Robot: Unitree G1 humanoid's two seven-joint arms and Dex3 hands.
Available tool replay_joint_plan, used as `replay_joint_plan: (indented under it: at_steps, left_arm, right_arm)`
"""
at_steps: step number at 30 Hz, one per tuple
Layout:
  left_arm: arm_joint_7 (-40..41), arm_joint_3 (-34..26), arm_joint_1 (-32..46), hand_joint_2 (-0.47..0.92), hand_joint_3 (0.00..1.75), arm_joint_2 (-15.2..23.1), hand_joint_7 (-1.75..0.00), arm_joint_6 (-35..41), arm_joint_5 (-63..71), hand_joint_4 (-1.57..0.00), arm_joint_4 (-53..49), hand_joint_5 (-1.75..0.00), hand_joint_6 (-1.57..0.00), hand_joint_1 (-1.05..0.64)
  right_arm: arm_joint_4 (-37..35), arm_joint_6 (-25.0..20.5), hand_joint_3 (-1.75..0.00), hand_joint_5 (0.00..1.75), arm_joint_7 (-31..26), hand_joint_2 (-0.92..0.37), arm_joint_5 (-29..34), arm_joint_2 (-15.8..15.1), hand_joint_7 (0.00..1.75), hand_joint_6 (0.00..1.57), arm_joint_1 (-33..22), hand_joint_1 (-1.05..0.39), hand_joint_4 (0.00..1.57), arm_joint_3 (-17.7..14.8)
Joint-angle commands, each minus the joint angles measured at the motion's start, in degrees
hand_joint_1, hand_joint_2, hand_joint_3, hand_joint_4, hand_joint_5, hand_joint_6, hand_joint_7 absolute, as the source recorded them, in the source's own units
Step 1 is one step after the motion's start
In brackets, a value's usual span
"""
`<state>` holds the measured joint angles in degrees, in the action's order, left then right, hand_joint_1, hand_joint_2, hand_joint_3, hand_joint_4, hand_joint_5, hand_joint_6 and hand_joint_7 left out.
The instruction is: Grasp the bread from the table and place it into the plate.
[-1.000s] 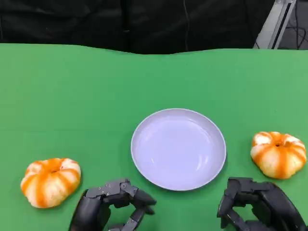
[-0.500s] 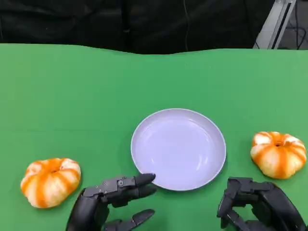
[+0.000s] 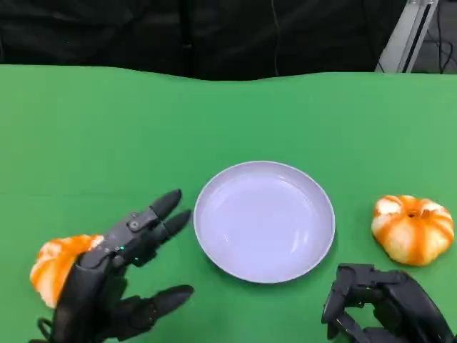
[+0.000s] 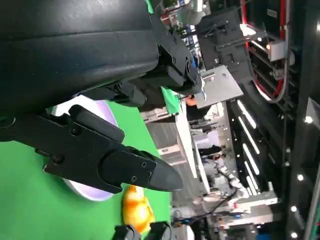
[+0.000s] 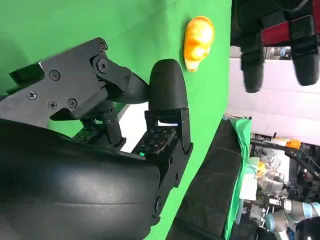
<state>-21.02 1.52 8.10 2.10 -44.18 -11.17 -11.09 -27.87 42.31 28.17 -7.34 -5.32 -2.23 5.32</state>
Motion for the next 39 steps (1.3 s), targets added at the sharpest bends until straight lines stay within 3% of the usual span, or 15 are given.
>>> replay_joint_plan:
  at_steps: [1,7,19,21,23,30,37,39]
  left_arm:
    - [2.9,-4.5,-0.2,0.92,0.18,3.1,-0.01,-1.1,4.0,-0.48,1.2,-0.02,-0.4,-0.68]
    - [9.9,-9.5,0.5,0.92,0.16,5.5,-0.02,-0.2,14.3,-0.51,3.9,-0.02,-0.44,-0.76]
    - [12.1,-9.0,0.8,0.92,0.15,6.3,-0.01,0.2,15.5,-0.51,4.3,-0.01,-0.44,-0.77]
    - [20.8,-13.7,1.1,0.92,0.16,11.5,-0.03,2.6,34.2,-0.6,5.5,-0.05,-0.5,-0.8]
    - [26.3,-15.4,1.2,0.92,0.17,14.1,-0.04,4.1,43.7,-0.64,5.5,-0.05,-0.54,-0.81]
    - [34.7,-13.5,0.5,0.92,0.17,16.5,-0.02,5.3,47.2,-0.64,1.9,-0.03,-0.55,-0.8]
    - [37.3,-11.5,0.6,0.92,0.18,18.3,-0.01,6.0,46.9,-0.64,1.2,-0.02,-0.55,-0.79]
    - [38.0,-11.6,0.9,0.92,0.2,19.4,-0.01,9.6,49.1,-0.63,0.8,-0.01,-0.54,-0.82]
  right_arm:
    - [1.0,-0.1,-0.97,1.43,-0.3,-0.61,0.3,-0.5,1.2,0.87,-0.6,-0.09,0.87,0.0]
    - [0.9,0.1,-0.96,1.44,-0.1,-0.62,-0.1,-0.3,1.2,0.87,-0.5,-0.08,0.86,-0.1]
    - [0.9,0.1,-0.95,1.45,-0.1,-0.62,-0.1,-0.3,1.2,0.87,-0.5,-0.08,0.86,-0.1]
    - [1.4,-0.1,-0.95,1.45,-0.5,-0.63,0.5,-0.4,1.2,0.87,-0.8,-0.09,0.85,0.0]
    - [1.4,-0.2,-0.94,1.44,-0.4,-0.63,0.4,-0.5,1.2,0.86,-0.8,-0.08,0.85,0.0]
    - [1.5,-0.5,-0.95,1.44,-0.3,-0.62,0.3,-0.4,1.2,0.87,-0.9,-0.08,0.86,0.0]
    - [1.7,-0.7,-0.96,1.44,-0.3,-0.62,0.3,-0.5,1.2,0.87,-0.9,-0.08,0.86,0.0]
    - [1.7,-0.8,-0.96,1.44,-0.3,-0.62,0.3,-0.5,1.2,0.87,-0.9,-0.08,0.86,0.0]
